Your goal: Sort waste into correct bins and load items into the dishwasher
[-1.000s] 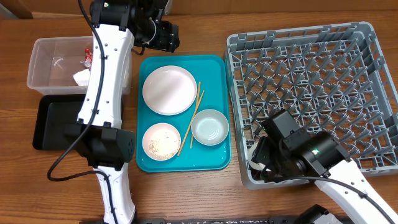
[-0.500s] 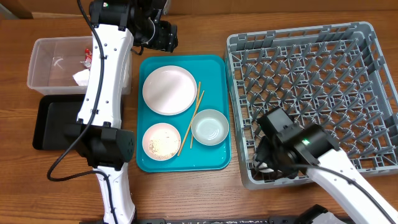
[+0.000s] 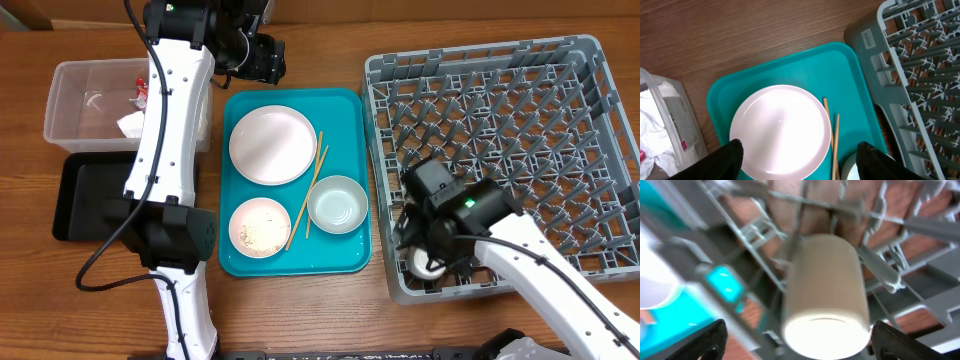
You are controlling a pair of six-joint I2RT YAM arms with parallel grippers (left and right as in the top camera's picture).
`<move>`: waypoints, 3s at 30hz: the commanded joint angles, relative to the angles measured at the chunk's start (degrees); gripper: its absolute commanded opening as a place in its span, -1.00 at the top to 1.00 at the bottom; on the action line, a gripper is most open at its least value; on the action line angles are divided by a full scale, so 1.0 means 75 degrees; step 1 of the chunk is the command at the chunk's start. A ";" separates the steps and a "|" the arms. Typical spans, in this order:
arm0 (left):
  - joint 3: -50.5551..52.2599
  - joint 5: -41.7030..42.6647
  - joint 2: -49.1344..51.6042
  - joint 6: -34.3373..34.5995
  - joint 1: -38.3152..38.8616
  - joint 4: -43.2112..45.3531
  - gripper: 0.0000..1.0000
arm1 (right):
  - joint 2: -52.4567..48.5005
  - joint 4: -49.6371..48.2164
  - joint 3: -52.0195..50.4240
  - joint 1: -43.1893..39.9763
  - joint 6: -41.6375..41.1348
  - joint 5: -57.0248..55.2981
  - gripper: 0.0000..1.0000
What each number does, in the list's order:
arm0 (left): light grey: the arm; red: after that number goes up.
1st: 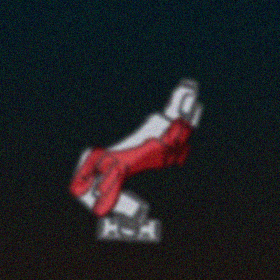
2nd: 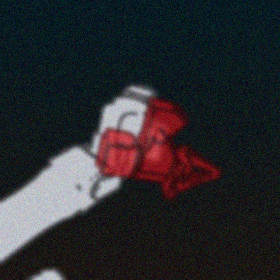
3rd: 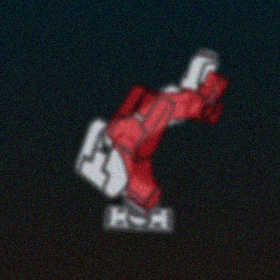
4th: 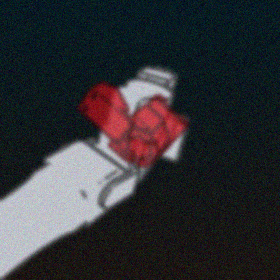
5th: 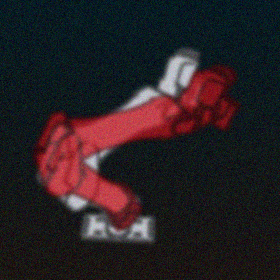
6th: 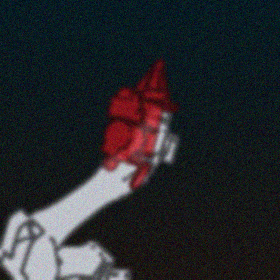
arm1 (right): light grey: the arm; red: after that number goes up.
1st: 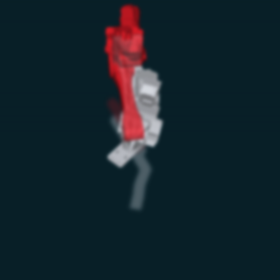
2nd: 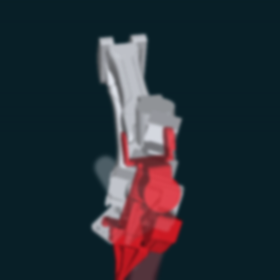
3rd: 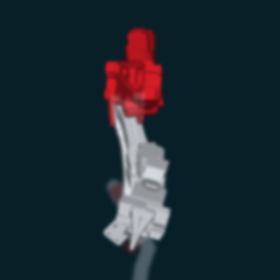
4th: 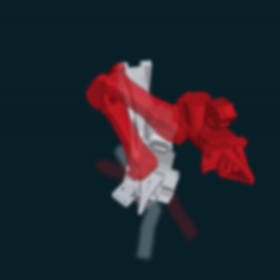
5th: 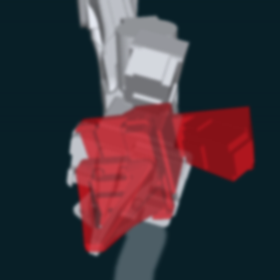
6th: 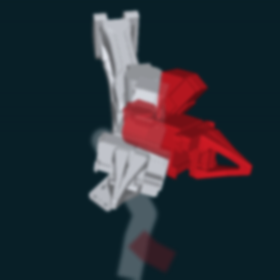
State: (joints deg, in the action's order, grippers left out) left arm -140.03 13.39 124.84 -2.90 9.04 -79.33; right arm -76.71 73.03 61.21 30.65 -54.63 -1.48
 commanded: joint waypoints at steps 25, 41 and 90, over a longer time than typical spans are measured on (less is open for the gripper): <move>-0.0114 0.0020 -0.2253 0.0909 -0.0425 -0.2331 -0.36 | 0.0548 -0.0851 0.2235 -0.0647 0.1329 -0.0839 -1.00; 0.4876 -0.0122 -0.2203 0.0822 0.0898 0.1311 -0.23 | 0.0481 -0.0994 0.2235 -0.0647 0.1550 -0.0889 -1.00; 0.8501 -0.1475 -0.1174 -0.1154 0.1664 0.5502 0.28 | 0.0000 -0.1081 0.2235 -0.0647 0.1553 -0.1005 -1.00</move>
State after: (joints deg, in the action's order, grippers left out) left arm -76.49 2.68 114.78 -11.62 21.30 -38.33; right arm -76.77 65.21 76.69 26.22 -43.44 -7.94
